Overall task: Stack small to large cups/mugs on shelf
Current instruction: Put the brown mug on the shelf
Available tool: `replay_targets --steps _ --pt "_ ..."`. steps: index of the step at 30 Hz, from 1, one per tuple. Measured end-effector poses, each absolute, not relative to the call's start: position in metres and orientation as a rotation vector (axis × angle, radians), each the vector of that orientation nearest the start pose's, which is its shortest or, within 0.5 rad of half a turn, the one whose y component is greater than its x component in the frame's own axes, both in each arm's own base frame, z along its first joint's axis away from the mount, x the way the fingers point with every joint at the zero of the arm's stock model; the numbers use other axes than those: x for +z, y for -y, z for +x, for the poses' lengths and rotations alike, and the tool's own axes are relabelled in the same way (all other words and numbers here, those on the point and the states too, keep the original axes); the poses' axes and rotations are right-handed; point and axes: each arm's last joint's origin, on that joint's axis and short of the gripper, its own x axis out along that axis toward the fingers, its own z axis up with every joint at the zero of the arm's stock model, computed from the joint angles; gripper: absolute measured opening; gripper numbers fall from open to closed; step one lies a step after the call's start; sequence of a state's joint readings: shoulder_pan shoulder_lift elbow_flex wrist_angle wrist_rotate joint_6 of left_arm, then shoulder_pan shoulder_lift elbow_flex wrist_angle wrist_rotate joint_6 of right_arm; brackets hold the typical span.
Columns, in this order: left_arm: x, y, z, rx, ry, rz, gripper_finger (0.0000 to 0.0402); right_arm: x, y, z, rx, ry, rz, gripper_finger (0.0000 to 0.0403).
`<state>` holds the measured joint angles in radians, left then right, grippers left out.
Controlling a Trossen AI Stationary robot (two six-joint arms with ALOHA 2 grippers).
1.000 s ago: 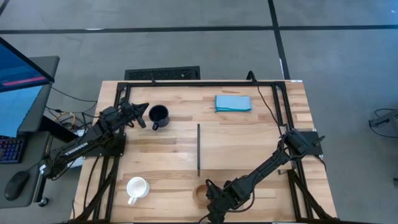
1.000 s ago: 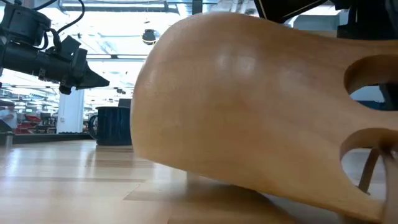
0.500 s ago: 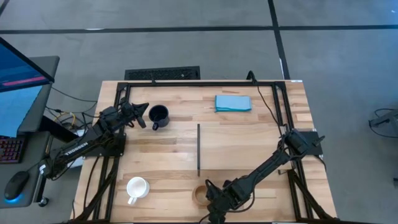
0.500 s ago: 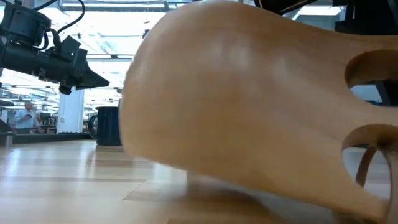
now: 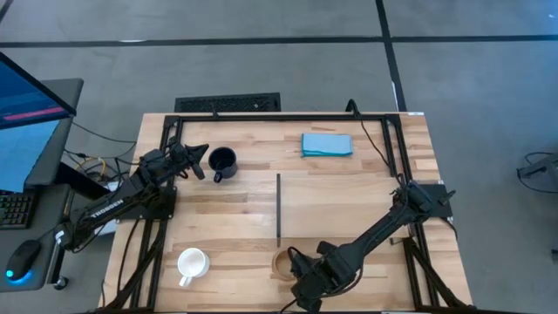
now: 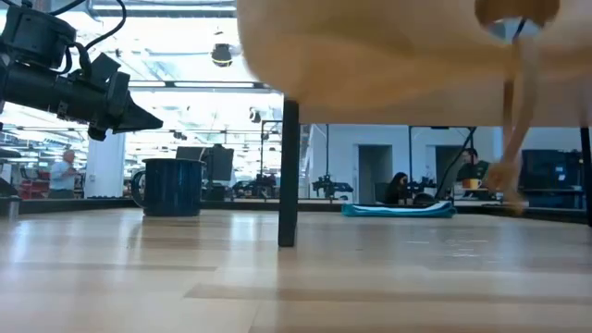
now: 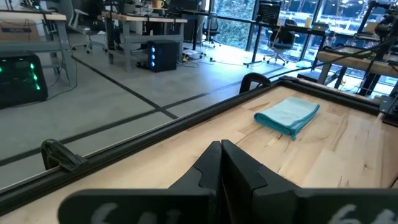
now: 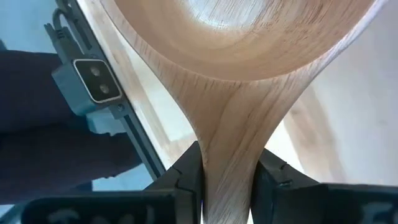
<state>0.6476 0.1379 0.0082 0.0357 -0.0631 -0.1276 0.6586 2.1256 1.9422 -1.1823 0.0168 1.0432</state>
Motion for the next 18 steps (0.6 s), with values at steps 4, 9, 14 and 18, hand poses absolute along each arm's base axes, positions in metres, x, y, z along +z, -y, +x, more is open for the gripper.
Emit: replay_targets --steps 4,9,14,18 --pt "0.159 -0.065 0.083 0.715 -0.046 -0.15 0.0 0.263 -0.264 0.336 -0.209 -1.385 0.37 0.0094" --pt "0.159 -0.065 0.083 0.715 -0.047 -0.15 0.0 0.282 -0.27 0.331 -0.191 -1.346 0.355 0.0094" --pt "0.159 -0.065 0.083 0.715 -0.047 -0.15 0.0 0.301 -0.274 0.326 -0.198 -1.271 0.338 0.0094" --pt "0.159 -0.065 0.083 0.715 -0.047 -0.149 0.0 0.315 -0.272 0.317 -0.286 -1.255 0.342 0.0094"
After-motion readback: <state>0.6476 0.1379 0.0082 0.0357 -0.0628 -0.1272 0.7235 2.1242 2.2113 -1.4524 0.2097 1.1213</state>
